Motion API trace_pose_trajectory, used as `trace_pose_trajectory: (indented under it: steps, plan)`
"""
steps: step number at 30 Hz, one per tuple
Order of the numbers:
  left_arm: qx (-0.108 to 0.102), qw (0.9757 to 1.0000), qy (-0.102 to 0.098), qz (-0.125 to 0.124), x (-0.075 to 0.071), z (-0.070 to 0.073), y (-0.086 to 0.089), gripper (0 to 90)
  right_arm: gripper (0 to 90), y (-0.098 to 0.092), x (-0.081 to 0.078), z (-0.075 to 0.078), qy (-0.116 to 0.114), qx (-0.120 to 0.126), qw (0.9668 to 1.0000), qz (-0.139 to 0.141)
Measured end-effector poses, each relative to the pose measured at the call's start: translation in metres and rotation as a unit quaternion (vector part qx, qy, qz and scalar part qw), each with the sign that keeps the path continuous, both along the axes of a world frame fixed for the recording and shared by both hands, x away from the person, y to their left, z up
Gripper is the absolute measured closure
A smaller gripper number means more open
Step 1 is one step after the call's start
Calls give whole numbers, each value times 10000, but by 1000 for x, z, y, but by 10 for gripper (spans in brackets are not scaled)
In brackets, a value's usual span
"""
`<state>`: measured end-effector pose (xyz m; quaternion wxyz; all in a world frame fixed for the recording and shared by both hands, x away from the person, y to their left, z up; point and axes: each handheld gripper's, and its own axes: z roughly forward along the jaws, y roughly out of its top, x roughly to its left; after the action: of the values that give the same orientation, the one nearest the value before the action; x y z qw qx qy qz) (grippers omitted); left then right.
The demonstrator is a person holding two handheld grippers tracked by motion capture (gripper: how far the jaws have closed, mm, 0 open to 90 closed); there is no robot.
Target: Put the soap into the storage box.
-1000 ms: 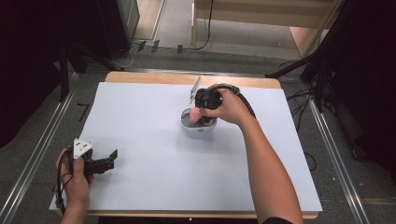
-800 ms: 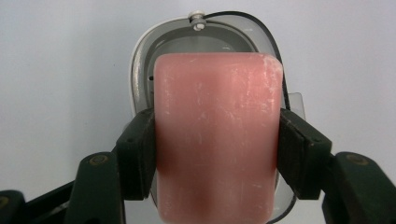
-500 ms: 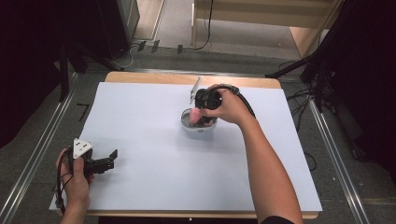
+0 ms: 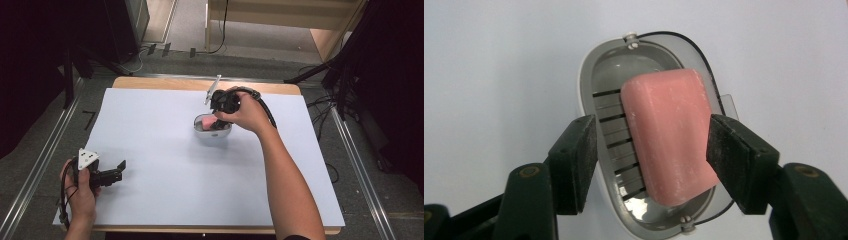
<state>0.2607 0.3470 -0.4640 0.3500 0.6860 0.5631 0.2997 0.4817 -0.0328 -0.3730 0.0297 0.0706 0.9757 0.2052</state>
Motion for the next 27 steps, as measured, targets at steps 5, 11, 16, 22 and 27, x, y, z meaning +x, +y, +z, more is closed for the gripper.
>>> trace_pose_trajectory:
  steps: [5, 11, 16, 22, 27]
  plan:
    - [0, 10000, -8, 8, 0, 0, 0, 0, 346, 3, -7, 4, 17, -72, 9999, -98]
    - [8, 10000, -4, 12, 0, 0, 0, 0, 312, 3, -15, 5, -11, -29, 9998, -198]
    - [6, 10000, -7, 3, 0, 0, 0, 0, 292, -5, -20, 2, 26, -42, 9993, -360]
    - [6, 10000, -6, 2, 0, 0, 0, 0, 270, -17, -26, -2, 89, 61, 9987, -503]
    - [8, 10000, -9, 3, 0, 0, 0, 0, 254, -32, -33, -5, 96, 89, 9979, -636]
